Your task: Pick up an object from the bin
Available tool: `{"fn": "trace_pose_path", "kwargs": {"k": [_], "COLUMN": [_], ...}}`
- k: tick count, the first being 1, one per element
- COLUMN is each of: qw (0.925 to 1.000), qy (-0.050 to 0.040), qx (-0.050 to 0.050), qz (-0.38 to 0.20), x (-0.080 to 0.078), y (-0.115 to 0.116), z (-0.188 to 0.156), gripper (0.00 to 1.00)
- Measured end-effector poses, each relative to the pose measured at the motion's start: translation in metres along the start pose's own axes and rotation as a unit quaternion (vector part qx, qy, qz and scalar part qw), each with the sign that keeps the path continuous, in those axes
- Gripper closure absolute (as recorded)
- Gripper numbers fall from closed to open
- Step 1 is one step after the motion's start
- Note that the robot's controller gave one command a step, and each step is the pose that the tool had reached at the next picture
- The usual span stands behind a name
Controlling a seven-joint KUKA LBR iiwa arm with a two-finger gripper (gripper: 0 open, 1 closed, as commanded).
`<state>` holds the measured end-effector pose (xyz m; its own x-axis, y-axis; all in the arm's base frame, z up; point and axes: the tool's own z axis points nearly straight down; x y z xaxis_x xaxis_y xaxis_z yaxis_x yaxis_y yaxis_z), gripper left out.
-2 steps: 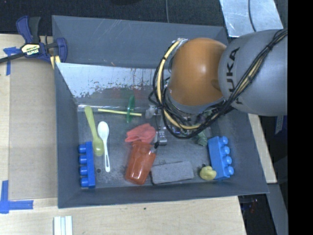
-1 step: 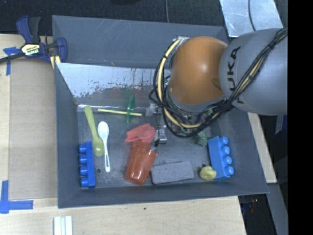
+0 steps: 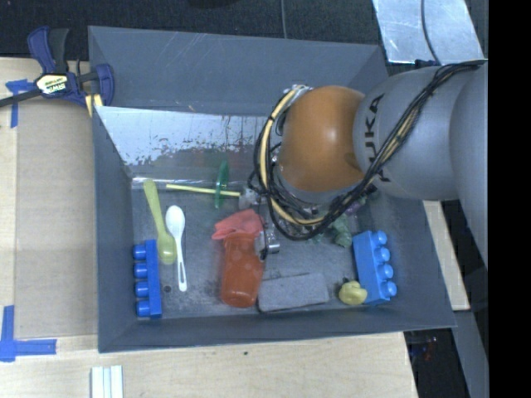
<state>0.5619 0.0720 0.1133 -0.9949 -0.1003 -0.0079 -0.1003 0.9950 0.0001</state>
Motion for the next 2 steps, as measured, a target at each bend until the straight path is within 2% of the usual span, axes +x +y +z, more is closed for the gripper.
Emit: {"fn": "trace_pose_path", "kwargs": {"k": [1, 2], "qw": [0.9999, 0.9995], "qy": [-0.0022, 0.0006], "qx": [-0.001, 0.0], "qz": [0.01, -0.033], "x": [-0.0144, -0.0182], "y": [-0.0013, 0.003], "z": [-0.0152, -0.0116], "gripper": [0.0, 0.0]}}
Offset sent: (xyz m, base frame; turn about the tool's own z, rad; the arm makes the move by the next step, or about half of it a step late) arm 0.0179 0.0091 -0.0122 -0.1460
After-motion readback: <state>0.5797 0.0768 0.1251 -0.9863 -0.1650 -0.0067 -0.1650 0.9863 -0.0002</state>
